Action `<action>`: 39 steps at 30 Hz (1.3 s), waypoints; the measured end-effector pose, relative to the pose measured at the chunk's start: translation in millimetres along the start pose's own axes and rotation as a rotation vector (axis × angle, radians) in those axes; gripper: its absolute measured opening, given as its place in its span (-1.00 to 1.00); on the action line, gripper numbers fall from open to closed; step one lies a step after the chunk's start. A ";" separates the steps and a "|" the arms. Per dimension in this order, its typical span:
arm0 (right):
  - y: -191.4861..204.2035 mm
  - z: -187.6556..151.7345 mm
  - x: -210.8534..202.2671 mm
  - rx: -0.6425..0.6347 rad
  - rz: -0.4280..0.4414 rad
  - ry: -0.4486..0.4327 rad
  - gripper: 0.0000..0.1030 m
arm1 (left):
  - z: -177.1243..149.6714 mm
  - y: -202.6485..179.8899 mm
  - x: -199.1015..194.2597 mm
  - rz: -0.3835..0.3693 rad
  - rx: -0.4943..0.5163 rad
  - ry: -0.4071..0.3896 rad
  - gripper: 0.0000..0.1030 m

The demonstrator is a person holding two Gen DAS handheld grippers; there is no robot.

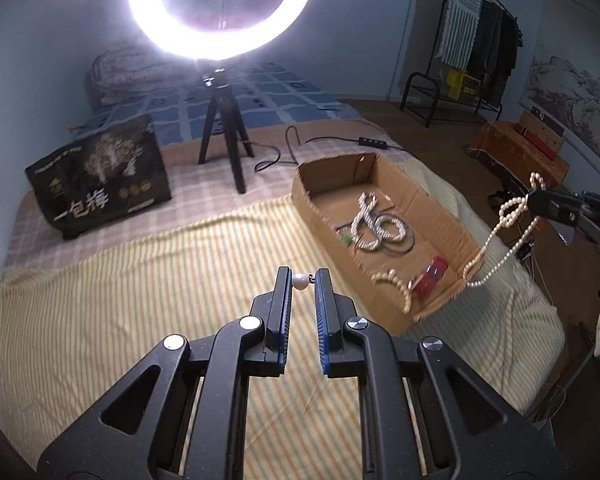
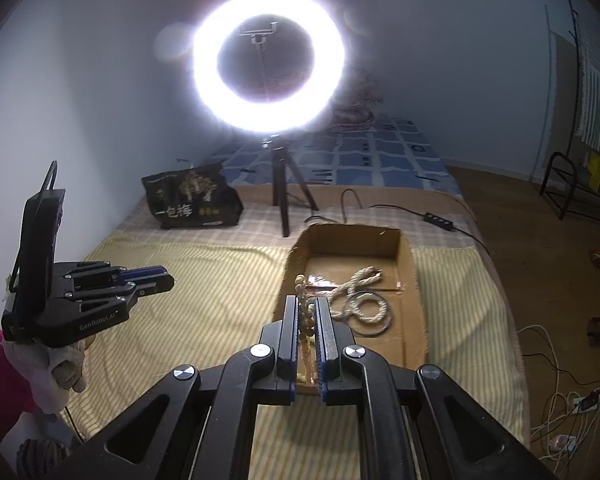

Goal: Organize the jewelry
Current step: 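Carry the earring in left tool while right tool carries the pearl strand over the box, then open left tool to drop the earring while right tool drops the pearl strand into the box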

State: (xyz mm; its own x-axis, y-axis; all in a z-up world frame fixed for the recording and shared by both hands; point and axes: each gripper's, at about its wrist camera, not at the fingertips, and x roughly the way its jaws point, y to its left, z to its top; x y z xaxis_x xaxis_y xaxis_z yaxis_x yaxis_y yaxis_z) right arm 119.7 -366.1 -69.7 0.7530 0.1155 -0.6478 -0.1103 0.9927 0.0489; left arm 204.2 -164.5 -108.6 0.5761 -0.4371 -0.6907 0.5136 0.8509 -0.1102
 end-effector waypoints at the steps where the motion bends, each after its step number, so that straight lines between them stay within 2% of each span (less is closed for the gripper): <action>1: -3.2 0.6 0.4 0.002 -0.004 -0.001 -0.91 | 4.4 -2.3 3.1 -0.003 0.002 -0.002 -0.80; 18: -58.2 -1.1 31.8 0.024 -0.039 0.021 -0.91 | 78.8 -33.8 78.4 -0.036 0.006 -0.014 -0.80; 29: -73.3 -10.4 57.7 0.024 -0.041 0.057 -0.91 | 93.1 -53.0 124.8 -0.034 0.021 -0.003 -0.80; 39: -77.0 -12.2 71.5 0.017 -0.032 0.077 -0.91 | 97.9 -48.0 148.9 -0.011 -0.017 0.010 -0.80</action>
State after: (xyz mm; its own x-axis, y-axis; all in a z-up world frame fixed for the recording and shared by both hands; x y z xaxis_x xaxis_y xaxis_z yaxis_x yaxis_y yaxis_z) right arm 174.1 -434.8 -129.1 0.7041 0.0810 -0.7055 -0.0751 0.9964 0.0394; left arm 327.6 -298.9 -136.2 0.5640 -0.4434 -0.6966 0.5088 0.8511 -0.1298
